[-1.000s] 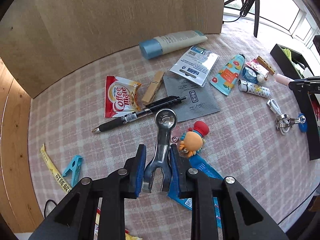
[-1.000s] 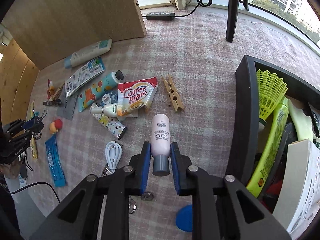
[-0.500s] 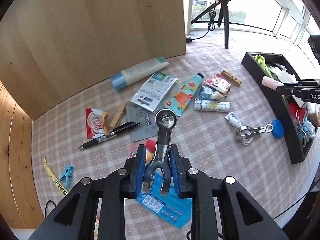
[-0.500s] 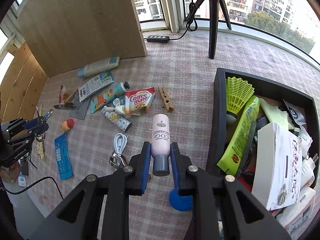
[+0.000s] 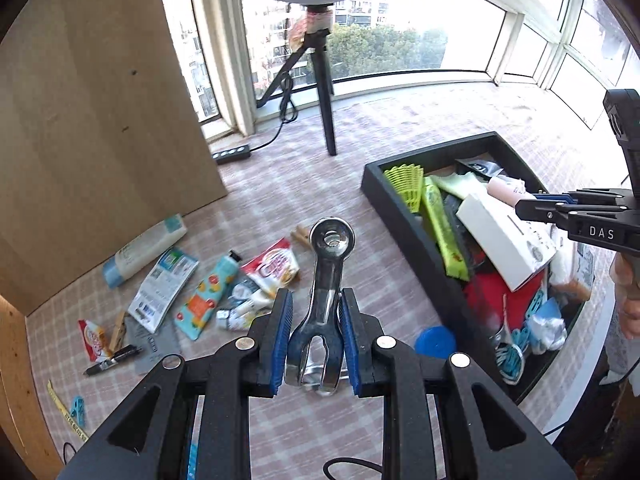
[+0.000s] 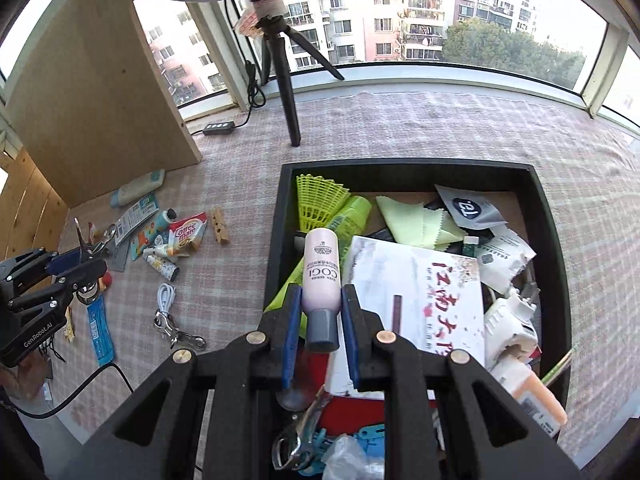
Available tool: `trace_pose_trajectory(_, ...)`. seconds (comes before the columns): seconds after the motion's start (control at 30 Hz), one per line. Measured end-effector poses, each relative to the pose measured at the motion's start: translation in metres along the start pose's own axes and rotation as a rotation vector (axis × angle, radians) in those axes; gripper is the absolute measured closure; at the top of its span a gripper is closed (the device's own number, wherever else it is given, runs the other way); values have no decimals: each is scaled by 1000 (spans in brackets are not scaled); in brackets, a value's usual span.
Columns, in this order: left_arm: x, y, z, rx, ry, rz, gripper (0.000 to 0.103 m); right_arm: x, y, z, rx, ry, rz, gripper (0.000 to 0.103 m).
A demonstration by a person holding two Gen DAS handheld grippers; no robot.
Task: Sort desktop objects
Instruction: 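Carry the clip and pink bottle over the black tray and open both grippers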
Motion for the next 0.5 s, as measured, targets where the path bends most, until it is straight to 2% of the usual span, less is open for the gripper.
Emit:
trace_pose_trajectory(0.3,-64,10,96,52,39,32,81,-10,-30,89,35,45,24,84)
trace_pose_trajectory(0.5,-96,21,150,65,70,49,81,-14,-41,130,47,42,29,83)
Point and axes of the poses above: each gripper's, at about its wrist camera, not at the fingertips, and y roughly the way its jaws point, z to its right, x to its underside, the point moved 4 cm from there along y, roughly the way its jaws point, and after that the axes turned 1 degree about -x, right-handed, at the moved point
